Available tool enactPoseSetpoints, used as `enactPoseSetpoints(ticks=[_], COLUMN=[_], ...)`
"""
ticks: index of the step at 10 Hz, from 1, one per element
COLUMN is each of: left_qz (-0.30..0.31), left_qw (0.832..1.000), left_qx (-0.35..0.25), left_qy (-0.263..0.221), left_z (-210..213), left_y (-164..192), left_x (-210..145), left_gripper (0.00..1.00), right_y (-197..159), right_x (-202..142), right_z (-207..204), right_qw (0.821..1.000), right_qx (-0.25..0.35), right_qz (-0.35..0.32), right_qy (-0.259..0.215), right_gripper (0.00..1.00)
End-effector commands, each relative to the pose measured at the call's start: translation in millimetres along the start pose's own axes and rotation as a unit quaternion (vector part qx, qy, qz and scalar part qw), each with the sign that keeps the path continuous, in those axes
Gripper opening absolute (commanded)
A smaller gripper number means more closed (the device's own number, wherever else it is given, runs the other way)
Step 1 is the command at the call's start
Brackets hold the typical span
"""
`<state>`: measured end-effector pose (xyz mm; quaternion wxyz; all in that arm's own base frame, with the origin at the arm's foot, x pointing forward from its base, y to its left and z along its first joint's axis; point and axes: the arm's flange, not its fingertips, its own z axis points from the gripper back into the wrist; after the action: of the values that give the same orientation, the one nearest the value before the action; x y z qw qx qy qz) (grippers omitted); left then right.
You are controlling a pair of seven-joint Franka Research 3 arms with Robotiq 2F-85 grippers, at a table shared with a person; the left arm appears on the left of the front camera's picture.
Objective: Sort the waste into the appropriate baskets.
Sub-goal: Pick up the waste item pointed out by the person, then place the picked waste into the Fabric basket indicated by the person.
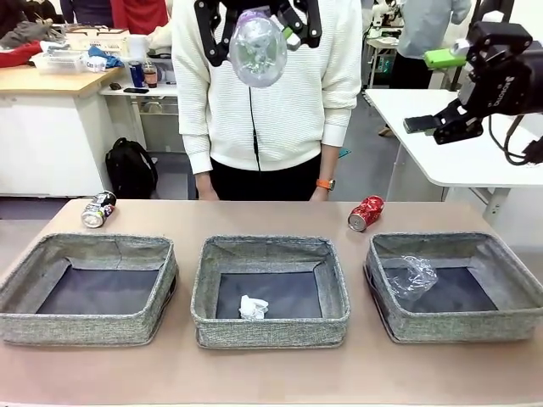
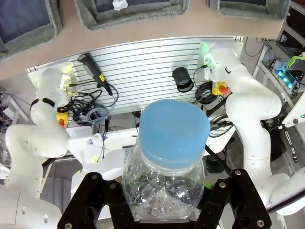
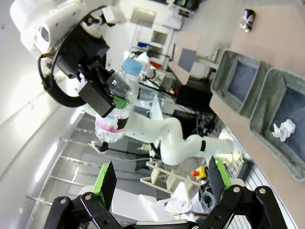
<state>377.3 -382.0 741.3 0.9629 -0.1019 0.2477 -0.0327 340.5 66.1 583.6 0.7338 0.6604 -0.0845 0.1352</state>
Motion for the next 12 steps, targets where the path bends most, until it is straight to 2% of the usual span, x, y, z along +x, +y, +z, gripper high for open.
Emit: enactPoseSetpoints(ticks=[1, 12], left_qz=[0.007, 0.007], left_qw=[1.0, 1.0], left_qx=[-0.003, -0.003], left_qy=[-0.004, -0.004], left_z=[-4.0, -4.0], left_y=[1.8, 1.8], left_x=[-4.3, -4.3], left_gripper=[0.0, 0.0], right_y=[-0.4, -0.4], right_x=[1.4, 1.4], right_z=[-0.1, -0.1], right_qw=[1.0, 1.0], right_qx=[0.0, 0.0], right_qz=[0.012, 0.012], right_qy=[-0.002, -0.002], right_gripper=[1.0, 1.0])
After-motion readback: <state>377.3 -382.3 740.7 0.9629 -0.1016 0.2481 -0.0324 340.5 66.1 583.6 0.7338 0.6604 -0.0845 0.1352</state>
